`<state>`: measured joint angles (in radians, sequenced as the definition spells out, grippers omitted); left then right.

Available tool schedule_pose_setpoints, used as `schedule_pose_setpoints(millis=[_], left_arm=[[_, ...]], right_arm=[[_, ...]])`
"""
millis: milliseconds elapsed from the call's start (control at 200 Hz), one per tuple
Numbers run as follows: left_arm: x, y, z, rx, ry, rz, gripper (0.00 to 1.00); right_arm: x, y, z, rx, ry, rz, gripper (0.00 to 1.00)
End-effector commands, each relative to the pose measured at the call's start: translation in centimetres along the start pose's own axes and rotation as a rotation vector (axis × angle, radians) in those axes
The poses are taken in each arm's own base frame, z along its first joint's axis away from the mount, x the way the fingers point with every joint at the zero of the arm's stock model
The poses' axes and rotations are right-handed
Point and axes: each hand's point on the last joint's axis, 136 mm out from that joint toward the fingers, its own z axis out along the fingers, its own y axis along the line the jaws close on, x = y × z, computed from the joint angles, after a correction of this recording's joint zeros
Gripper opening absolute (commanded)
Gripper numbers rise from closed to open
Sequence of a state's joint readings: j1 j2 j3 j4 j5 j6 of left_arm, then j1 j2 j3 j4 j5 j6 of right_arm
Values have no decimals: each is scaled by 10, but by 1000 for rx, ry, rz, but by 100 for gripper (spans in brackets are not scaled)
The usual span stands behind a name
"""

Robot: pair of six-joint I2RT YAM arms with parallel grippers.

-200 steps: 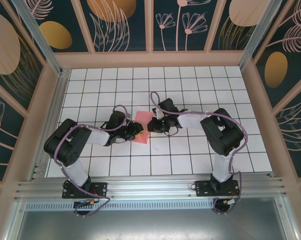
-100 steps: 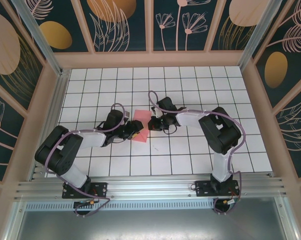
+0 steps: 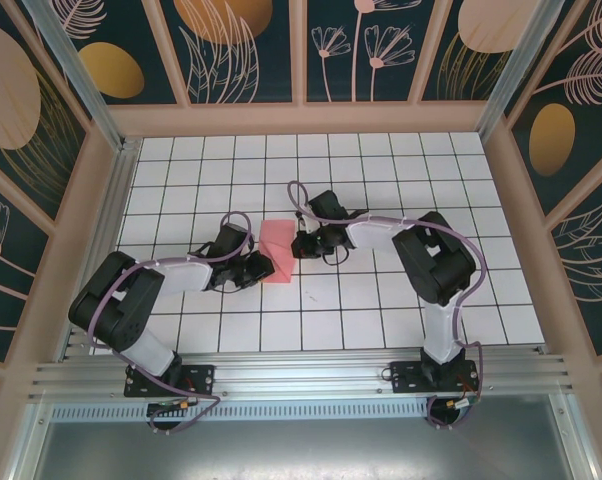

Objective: Fold a paper plane with a square sheet of paper (pick it up from the middle)
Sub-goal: Fold the triangle a second time at the center of the table.

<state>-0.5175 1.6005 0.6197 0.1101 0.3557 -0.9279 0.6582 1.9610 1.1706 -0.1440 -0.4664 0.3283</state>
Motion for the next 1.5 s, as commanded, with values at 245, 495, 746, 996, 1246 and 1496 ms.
schedule_pose_setpoints(millis=[245,495,746,996,1246,1496], left_arm=[[8,21,5,-111,53,48,11],[8,20,5,-115,61,74,6],[-5,-10,-15,-40,-1,135,12],[-66,-49,-54,8,-184,169,19],[-112,-50,-22,-22,-187,162,17],[-114,-25,21,-105,-97,141,11]], right_arm=[[-6,-2,9,27,20,-70,7],[0,22,8,-58,45,-147,7],[0,19,13,-29,55,-160,7],[6,27,8,-45,60,-176,7],[14,36,9,-71,66,-170,7],[11,36,13,-62,67,-186,7]])
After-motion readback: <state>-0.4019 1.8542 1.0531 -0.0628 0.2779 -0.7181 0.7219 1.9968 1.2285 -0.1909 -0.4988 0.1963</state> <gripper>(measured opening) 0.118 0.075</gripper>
